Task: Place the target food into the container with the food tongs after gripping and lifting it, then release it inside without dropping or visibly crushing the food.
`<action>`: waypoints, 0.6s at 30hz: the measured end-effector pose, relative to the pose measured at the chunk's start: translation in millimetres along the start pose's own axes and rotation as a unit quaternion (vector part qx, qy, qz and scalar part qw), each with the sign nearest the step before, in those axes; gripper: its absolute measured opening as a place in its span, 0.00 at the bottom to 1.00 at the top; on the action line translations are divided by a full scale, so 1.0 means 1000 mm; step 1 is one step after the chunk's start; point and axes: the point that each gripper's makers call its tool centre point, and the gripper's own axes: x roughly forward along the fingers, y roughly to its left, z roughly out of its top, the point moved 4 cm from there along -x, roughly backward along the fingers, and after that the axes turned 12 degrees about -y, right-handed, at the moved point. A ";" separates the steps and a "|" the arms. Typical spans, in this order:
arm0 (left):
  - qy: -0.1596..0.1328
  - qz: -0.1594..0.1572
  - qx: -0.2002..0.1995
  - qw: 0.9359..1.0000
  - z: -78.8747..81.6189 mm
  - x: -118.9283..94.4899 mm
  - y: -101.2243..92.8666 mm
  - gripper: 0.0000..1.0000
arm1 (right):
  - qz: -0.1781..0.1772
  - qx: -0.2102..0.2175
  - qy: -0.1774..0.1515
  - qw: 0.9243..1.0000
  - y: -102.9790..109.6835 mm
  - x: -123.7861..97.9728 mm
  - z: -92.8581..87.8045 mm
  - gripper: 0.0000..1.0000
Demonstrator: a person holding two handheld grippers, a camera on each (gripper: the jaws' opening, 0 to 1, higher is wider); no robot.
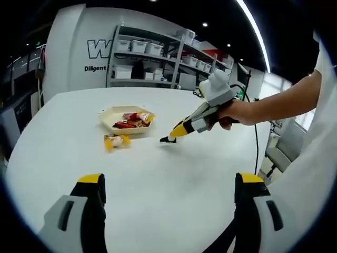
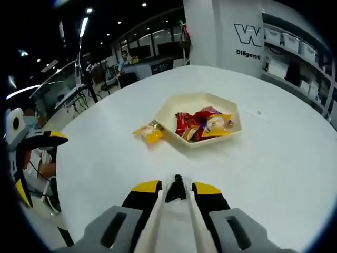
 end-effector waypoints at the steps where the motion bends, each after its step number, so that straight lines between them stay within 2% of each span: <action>1: 0.000 0.000 0.000 1.000 0.000 0.000 0.000 0.99 | -0.002 0.003 0.009 1.000 -0.002 0.000 -0.007 0.18; 2: 0.000 -0.001 0.000 1.000 0.000 0.000 -0.001 0.99 | -0.003 -0.007 0.012 1.000 -0.003 0.000 -0.011 0.19; 3: -0.001 -0.001 -0.001 1.000 0.000 0.000 -0.001 0.99 | 0.001 -0.010 0.027 1.000 -0.004 0.000 -0.019 0.19; 5: -0.003 -0.001 -0.002 1.000 0.001 0.000 -0.002 0.99 | -0.001 -0.013 0.025 1.000 -0.005 0.001 -0.022 0.22; 9: -0.001 0.000 -0.004 1.000 -0.001 -0.001 -0.001 0.99 | -0.003 -0.012 0.044 0.999 -0.009 0.002 -0.029 0.23; 12: -0.002 0.000 -0.006 1.000 -0.002 0.000 -0.002 0.99 | 0.002 -0.011 0.047 0.999 -0.010 0.005 -0.027 0.23; 15: 0.001 -0.001 -0.007 1.000 -0.004 0.001 -0.003 0.99 | 0.012 -0.063 0.088 0.994 -0.007 0.007 -0.026 0.22; 17: -0.001 -0.001 -0.011 1.000 -0.004 0.002 -0.004 0.99 | 0.018 -0.073 0.107 0.991 -0.001 0.010 -0.024 0.21; 18: -0.002 -0.001 -0.013 1.000 -0.004 0.004 -0.004 0.99 | 0.023 -0.064 0.094 0.993 0.003 0.012 -0.022 0.21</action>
